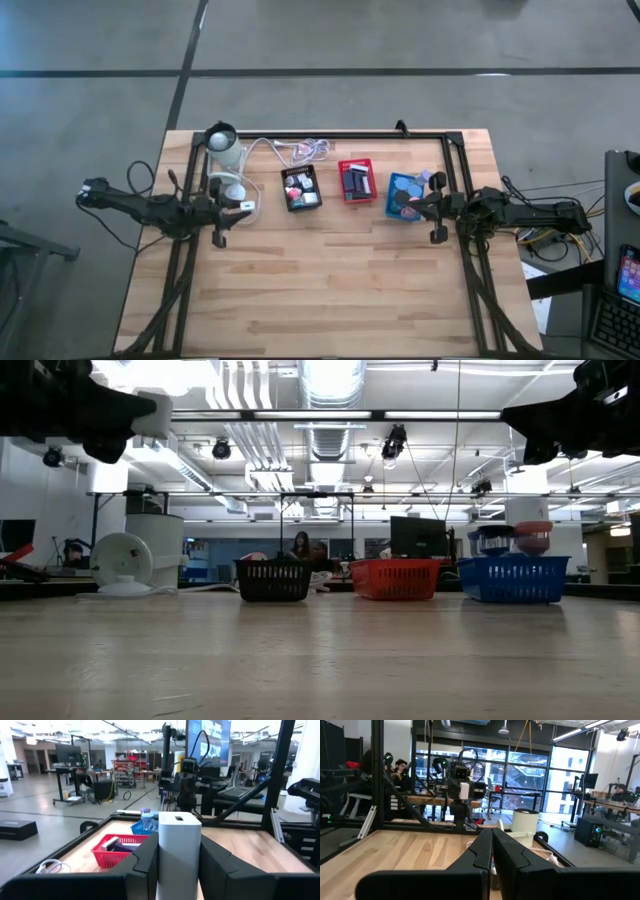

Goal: Pick & Place Office items
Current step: Put the white charger adapter into the black bin

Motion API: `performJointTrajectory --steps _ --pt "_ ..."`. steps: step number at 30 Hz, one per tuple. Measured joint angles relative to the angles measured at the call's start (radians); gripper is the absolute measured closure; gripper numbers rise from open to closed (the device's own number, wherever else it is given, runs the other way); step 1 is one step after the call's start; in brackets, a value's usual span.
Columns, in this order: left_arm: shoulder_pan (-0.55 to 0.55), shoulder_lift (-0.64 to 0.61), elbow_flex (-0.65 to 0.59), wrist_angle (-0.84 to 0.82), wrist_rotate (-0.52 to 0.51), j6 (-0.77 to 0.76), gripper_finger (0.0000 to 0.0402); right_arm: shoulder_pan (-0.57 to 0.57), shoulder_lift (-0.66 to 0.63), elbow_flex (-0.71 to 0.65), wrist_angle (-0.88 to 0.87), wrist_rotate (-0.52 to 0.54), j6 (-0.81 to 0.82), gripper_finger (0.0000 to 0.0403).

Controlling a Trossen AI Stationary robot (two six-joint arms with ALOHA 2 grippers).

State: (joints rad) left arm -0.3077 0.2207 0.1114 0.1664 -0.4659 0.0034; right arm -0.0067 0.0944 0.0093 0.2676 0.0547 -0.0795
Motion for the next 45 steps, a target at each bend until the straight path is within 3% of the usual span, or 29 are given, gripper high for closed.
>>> performJointTrajectory --steps 11,31,39,45 --pt "0.010 -0.083 -0.086 0.043 -0.006 0.011 0.0302 0.000 0.000 0.000 0.000 0.000 -0.002 0.0394" --pt "0.016 -0.090 -0.095 0.053 -0.028 0.001 0.0302 0.000 0.000 0.000 0.000 0.000 -0.004 0.0394" --pt "0.069 -0.020 0.130 -0.016 -0.038 0.030 0.0302 0.000 0.000 0.000 0.006 0.001 -0.015 0.0394" --pt "0.121 0.177 0.394 -0.208 -0.161 0.071 0.0302 0.000 0.000 0.000 0.013 0.009 -0.029 0.0394"
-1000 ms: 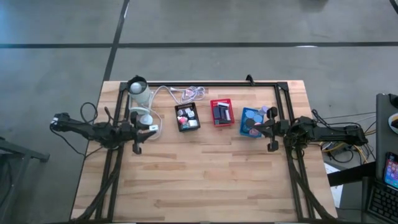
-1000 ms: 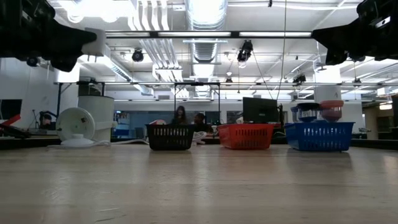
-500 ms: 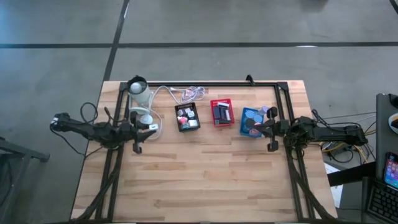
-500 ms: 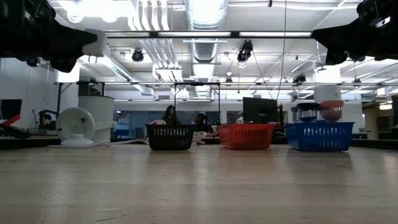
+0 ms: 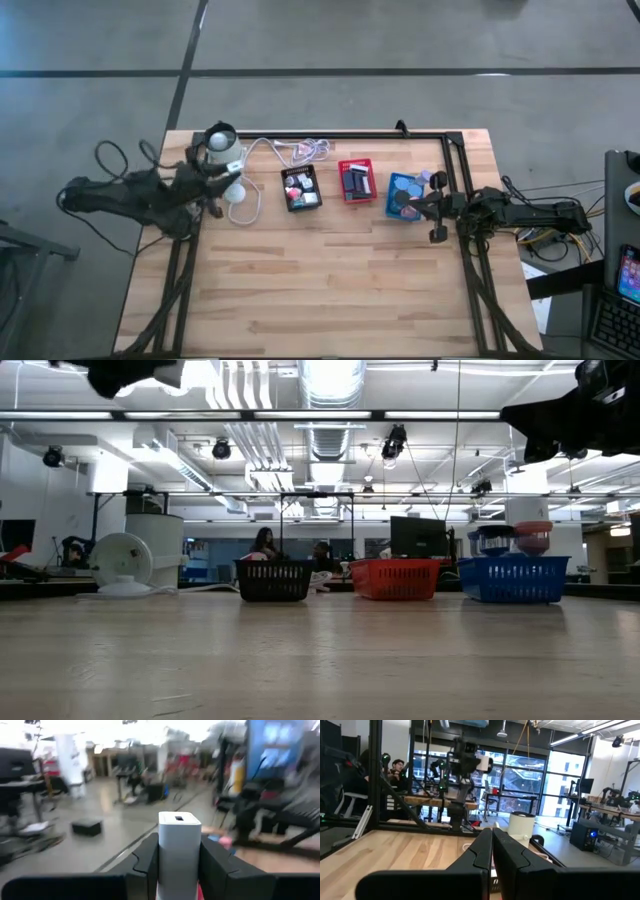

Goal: Pick & Place Office items
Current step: Put the white charger adapter into the black bin

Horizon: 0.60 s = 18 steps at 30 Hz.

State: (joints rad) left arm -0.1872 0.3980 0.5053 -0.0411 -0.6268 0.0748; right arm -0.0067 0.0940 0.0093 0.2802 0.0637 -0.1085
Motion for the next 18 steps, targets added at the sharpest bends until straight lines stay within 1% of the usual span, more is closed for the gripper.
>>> performJointTrajectory --steps 5,8,10,13,15,18 --pt "0.088 0.227 0.209 -0.180 -0.009 -0.017 0.0302 0.000 0.000 0.000 0.000 0.009 0.000 0.0394" --pt "0.167 0.363 0.309 -0.266 0.029 -0.025 0.0302 0.000 0.000 0.000 0.000 0.009 0.000 0.0394" --pt "0.235 0.442 0.358 -0.293 0.094 -0.029 0.0302 0.000 0.000 0.000 -0.001 0.009 0.000 0.0394" --pt "0.352 0.553 0.406 -0.291 0.251 -0.032 0.0302 0.000 0.000 0.000 -0.001 0.009 0.000 0.0394" --pt "0.431 0.630 0.415 -0.300 0.346 -0.032 0.0302 0.000 0.000 0.000 -0.001 0.009 0.000 0.0394" --pt "0.531 0.726 0.439 -0.250 0.440 -0.032 0.0302 0.000 0.000 0.000 -0.002 0.009 -0.001 0.0394"
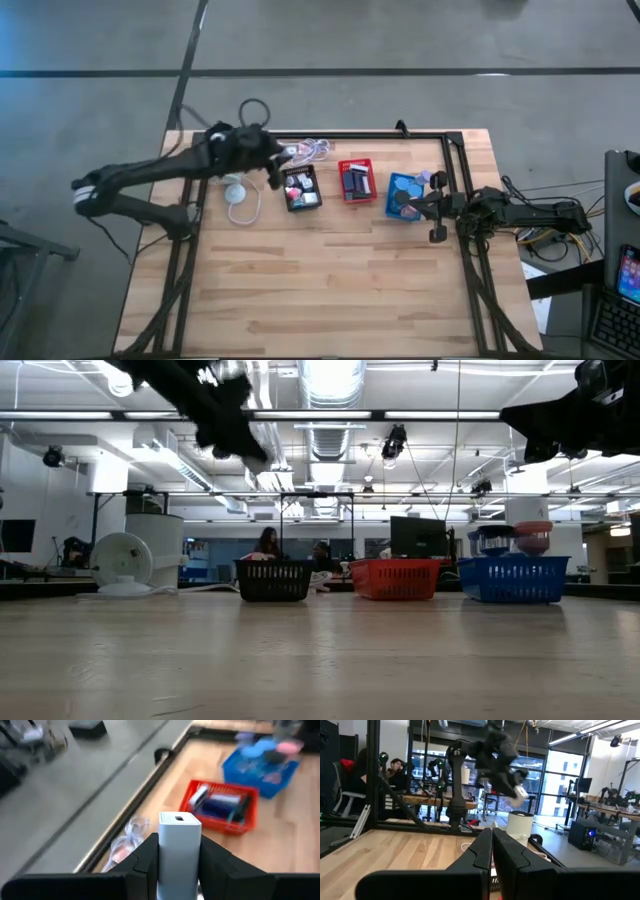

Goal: Pick & Place Office items
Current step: Put the white charger adapter into the black bin

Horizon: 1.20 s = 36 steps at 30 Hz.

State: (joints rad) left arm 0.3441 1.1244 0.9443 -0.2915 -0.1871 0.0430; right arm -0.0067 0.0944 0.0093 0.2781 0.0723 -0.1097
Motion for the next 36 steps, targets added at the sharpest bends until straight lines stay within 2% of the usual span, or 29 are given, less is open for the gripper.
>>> performJointTrajectory --steps 5,16,25,36 --pt "0.077 0.170 -0.007 0.006 0.078 0.015 0.0302 0.000 0.000 0.000 -0.005 0.001 -0.007 0.0394" --pt "0.086 0.393 0.011 0.068 0.133 0.035 0.0302 0.000 0.000 0.000 -0.009 0.002 -0.017 0.0394" --pt "0.087 0.496 0.036 0.064 0.134 0.035 0.0302 0.000 0.000 0.000 -0.010 0.002 -0.013 0.0394" --pt "0.088 0.532 0.037 0.074 0.122 0.037 0.0302 0.000 0.000 0.000 -0.012 0.002 -0.014 0.0394"
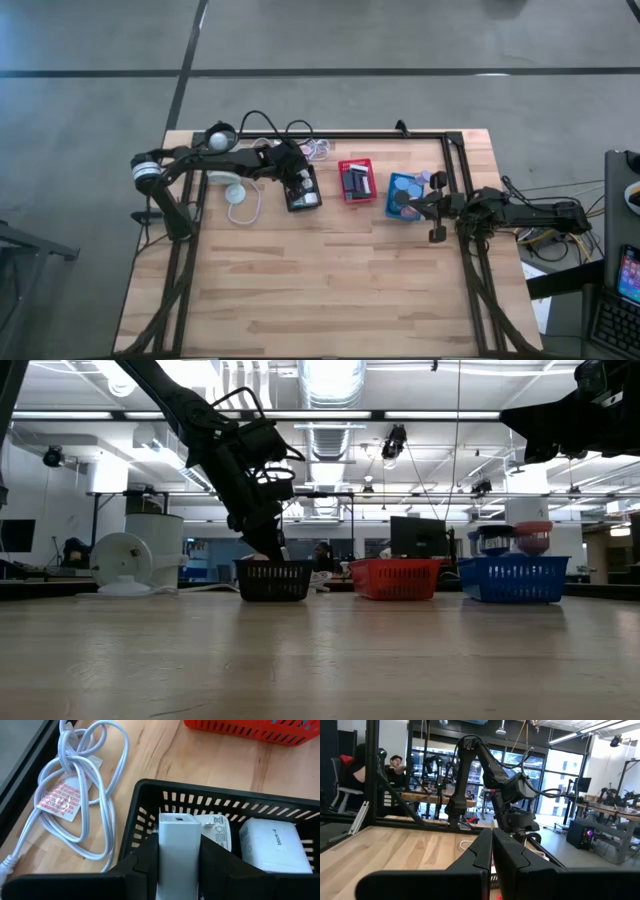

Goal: Pick & Place Office items
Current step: Put the white charger adapter into the black bin, then return to Home Position

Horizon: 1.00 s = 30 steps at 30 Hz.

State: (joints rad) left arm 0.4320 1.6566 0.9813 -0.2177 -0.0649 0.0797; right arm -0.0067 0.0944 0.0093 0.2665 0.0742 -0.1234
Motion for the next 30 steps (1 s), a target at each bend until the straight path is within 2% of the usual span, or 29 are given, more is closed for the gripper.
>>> performJointTrajectory --steps 3,10,14,22,30 --pt "0.000 -0.002 0.000 -0.002 -0.001 -0.002 0.0299 0.000 0.000 0.000 0.000 0.000 0.000 0.0394" --pt "0.000 -0.002 -0.003 -0.009 -0.001 -0.001 0.0203 0.000 0.000 0.000 0.000 0.000 0.000 0.0394" --pt "-0.001 -0.004 -0.001 -0.012 -0.001 -0.001 0.0174 0.000 0.000 0.000 0.000 0.000 0.000 0.0394" --pt "-0.005 -0.108 0.025 -0.101 0.002 0.029 0.0168 0.000 0.000 0.000 -0.001 0.000 0.000 0.0394" --pt "-0.017 -0.388 -0.013 -0.111 0.080 0.076 0.0173 0.000 0.000 0.000 -0.001 -0.002 0.000 0.0394"
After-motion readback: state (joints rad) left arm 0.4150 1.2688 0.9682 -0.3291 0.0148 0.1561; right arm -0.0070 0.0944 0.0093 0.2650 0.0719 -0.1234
